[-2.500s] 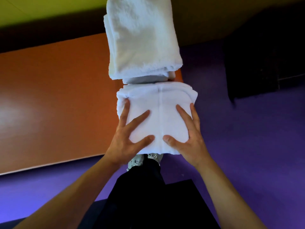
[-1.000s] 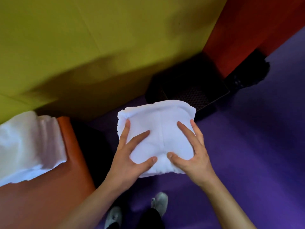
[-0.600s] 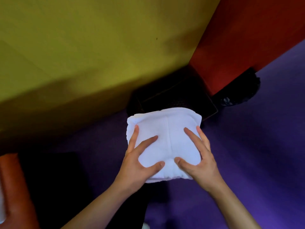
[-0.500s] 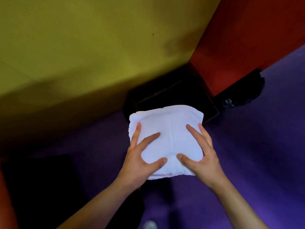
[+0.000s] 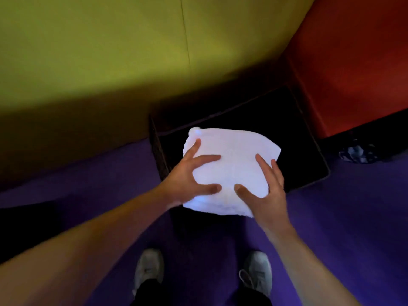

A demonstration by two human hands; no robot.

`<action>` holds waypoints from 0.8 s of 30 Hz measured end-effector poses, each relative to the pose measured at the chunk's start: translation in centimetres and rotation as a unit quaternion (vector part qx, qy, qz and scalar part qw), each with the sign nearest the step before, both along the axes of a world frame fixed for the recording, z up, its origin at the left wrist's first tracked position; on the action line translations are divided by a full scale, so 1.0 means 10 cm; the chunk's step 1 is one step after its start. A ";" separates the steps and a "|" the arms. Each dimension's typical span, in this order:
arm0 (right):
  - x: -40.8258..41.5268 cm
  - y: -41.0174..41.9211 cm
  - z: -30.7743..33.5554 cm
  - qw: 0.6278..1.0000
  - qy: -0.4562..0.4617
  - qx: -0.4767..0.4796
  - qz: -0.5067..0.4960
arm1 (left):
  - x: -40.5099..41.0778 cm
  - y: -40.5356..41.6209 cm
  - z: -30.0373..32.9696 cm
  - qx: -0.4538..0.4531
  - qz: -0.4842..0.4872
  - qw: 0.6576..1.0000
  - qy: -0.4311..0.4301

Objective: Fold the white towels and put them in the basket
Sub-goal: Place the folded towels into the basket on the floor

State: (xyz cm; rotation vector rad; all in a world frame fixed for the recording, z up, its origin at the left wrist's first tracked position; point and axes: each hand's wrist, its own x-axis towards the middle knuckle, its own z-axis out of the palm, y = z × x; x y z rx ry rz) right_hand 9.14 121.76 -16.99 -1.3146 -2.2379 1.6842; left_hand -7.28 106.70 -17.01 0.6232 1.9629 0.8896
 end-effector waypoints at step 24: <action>-0.66 0.12 -1.25 0.922 -0.345 0.041 0.173 | -0.10 0.40 -1.63 -0.377 -0.346 0.831 0.217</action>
